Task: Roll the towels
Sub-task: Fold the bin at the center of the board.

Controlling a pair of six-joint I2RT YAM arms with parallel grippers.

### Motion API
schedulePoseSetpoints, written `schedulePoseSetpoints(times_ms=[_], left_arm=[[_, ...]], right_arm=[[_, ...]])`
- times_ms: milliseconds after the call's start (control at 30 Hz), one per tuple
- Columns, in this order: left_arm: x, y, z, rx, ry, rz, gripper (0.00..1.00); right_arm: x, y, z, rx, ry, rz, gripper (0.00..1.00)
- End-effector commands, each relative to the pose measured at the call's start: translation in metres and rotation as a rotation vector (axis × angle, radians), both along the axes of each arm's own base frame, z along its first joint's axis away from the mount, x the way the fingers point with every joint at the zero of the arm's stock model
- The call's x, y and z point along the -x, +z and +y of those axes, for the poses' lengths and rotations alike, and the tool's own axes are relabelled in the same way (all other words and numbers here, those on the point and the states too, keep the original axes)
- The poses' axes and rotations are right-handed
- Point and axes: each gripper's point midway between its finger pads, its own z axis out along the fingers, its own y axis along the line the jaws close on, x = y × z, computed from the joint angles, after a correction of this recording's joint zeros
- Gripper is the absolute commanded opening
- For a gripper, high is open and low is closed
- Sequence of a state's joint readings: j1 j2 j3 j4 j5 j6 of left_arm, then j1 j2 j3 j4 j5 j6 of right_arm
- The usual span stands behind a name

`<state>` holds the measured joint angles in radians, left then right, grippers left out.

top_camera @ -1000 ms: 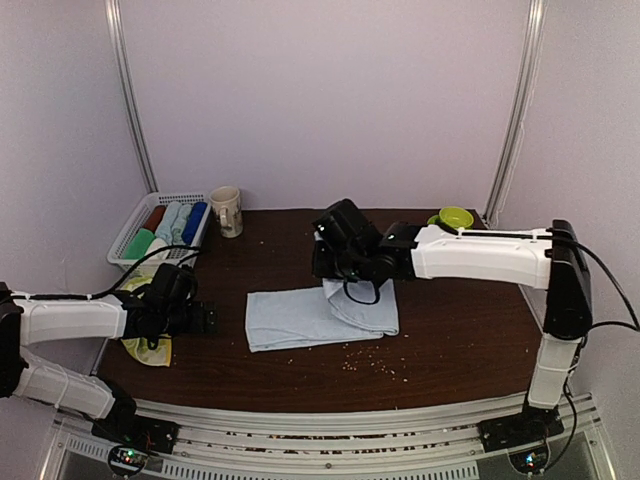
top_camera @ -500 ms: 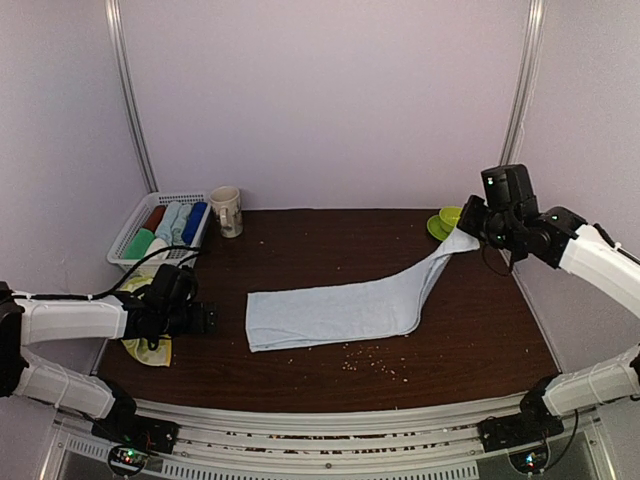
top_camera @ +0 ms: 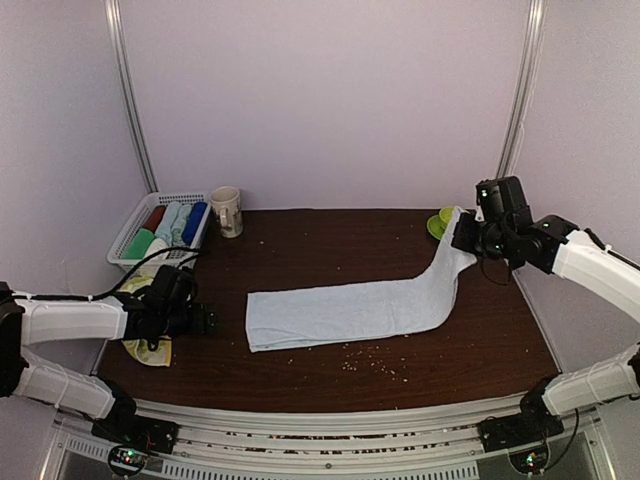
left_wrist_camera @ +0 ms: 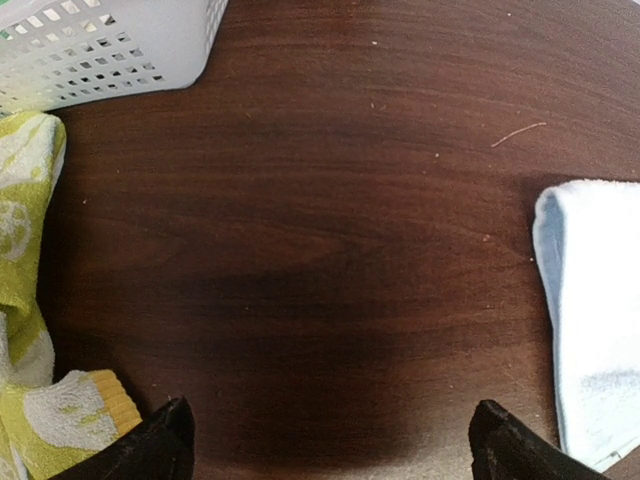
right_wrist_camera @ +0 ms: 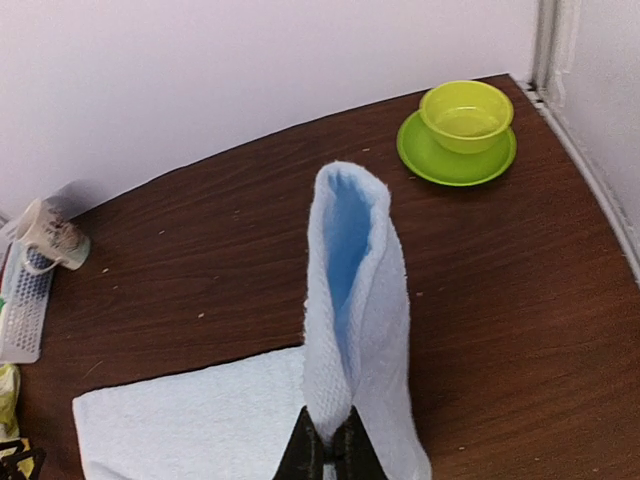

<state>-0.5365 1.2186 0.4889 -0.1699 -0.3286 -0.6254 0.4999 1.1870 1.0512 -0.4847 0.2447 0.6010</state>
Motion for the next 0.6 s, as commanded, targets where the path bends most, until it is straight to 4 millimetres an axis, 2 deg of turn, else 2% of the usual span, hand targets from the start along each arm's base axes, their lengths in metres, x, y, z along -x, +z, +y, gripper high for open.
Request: schedulePoseSetpoints(times_ms=[0,167,367,567], left_arm=[[-0.003,-0.001,-0.001,0.023,0.012,-0.017,0.98],[-0.002,-0.002,0.0,0.022,0.016,-0.015,0.98],[0.001,-0.004,0.002,0.016,0.017,-0.015,0.98],[0.002,-0.007,0.003,0.018,0.018,-0.013,0.98]], right_arm=[[-0.01,0.029,0.071,-0.1,0.159,-0.067,0.0],[-0.007,0.029,0.143,-0.118,0.27,-0.058,0.0],[-0.004,0.023,0.218,-0.125,0.367,-0.046,0.0],[0.0,0.014,0.28,-0.117,0.436,-0.032,0.0]])
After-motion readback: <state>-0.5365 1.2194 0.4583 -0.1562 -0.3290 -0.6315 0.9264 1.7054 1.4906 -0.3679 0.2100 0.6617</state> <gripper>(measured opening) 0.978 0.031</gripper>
